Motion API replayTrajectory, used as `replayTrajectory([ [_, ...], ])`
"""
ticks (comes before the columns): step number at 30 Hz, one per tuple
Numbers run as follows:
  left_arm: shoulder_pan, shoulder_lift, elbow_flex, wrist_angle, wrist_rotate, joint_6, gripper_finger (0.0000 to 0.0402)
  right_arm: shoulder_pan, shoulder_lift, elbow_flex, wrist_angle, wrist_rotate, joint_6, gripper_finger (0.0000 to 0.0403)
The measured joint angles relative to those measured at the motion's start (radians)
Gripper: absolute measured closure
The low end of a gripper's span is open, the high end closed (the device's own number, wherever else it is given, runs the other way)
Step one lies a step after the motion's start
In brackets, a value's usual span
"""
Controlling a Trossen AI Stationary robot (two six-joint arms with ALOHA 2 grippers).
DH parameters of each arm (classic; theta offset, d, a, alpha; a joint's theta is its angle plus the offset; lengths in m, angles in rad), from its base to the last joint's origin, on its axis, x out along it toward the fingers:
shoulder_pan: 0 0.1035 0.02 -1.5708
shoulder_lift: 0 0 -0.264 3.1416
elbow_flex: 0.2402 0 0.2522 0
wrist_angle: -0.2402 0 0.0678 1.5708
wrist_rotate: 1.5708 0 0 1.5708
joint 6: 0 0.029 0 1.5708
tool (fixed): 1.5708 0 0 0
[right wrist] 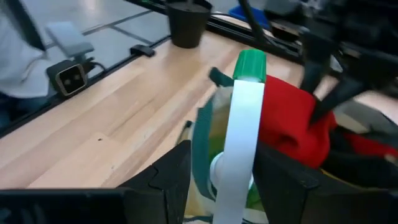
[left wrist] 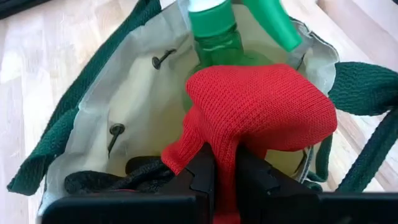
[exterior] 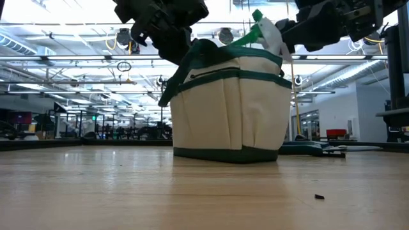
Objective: Pick & Place Garden tools in Gardening bag
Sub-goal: Put the red gloves into the light brown gardening bag
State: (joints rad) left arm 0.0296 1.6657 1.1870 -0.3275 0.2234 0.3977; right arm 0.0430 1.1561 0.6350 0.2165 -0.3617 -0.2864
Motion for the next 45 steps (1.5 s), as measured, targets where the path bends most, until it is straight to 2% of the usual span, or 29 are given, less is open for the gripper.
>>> replayTrajectory([
  [3, 0.0, -0.004, 0.0, 0.005, -0.01, -0.007, 0.0363, 0.014, 0.0, 0.0, 0.0, -0.009, -0.062, 0.0248],
  [7, 0.002, -0.009, 0.0, 0.022, -0.075, -0.014, 0.0355, 0.03, 0.0, 0.0, 0.007, -0.009, -0.117, 0.0248],
  [19, 0.0, -0.009, 0.0, 0.045, -0.079, 0.001, 0.0236, 0.031, 0.0, 0.0, 0.019, -0.008, -0.12, 0.0248],
  [25, -0.026, -0.014, 0.0, 0.042, -0.072, 0.032, 0.0206, 0.031, 0.0, 0.0, 0.018, -0.008, -0.119, 0.0248],
  [28, -0.048, -0.047, -0.001, 0.04, -0.113, 0.076, 0.0197, 0.031, 0.0, 0.0, 0.018, -0.007, -0.119, 0.0248],
  [32, -0.066, -0.11, -0.001, 0.045, -0.15, 0.094, 0.0193, 0.031, 0.0, 0.0, 0.018, -0.007, -0.119, 0.0248],
  [36, -0.066, -0.139, 0.0, 0.047, -0.119, 0.064, 0.0193, 0.031, 0.0, 0.0, 0.018, -0.007, -0.119, 0.0248],
  [40, -0.066, -0.117, 0.0, 0.067, -0.083, 0.062, 0.0197, 0.031, 0.0, 0.0, 0.018, -0.007, -0.119, 0.0248],
  [42, -0.066, -0.082, 0.001, 0.099, -0.081, 0.062, 0.0216, 0.031, 0.0, 0.0, 0.018, -0.007, -0.119, 0.0248],
  [45, -0.066, -0.054, -0.001, 0.092, -0.077, 0.097, 0.0267, 0.031, 0.0, 0.0, 0.018, -0.006, -0.114, 0.0248],
])
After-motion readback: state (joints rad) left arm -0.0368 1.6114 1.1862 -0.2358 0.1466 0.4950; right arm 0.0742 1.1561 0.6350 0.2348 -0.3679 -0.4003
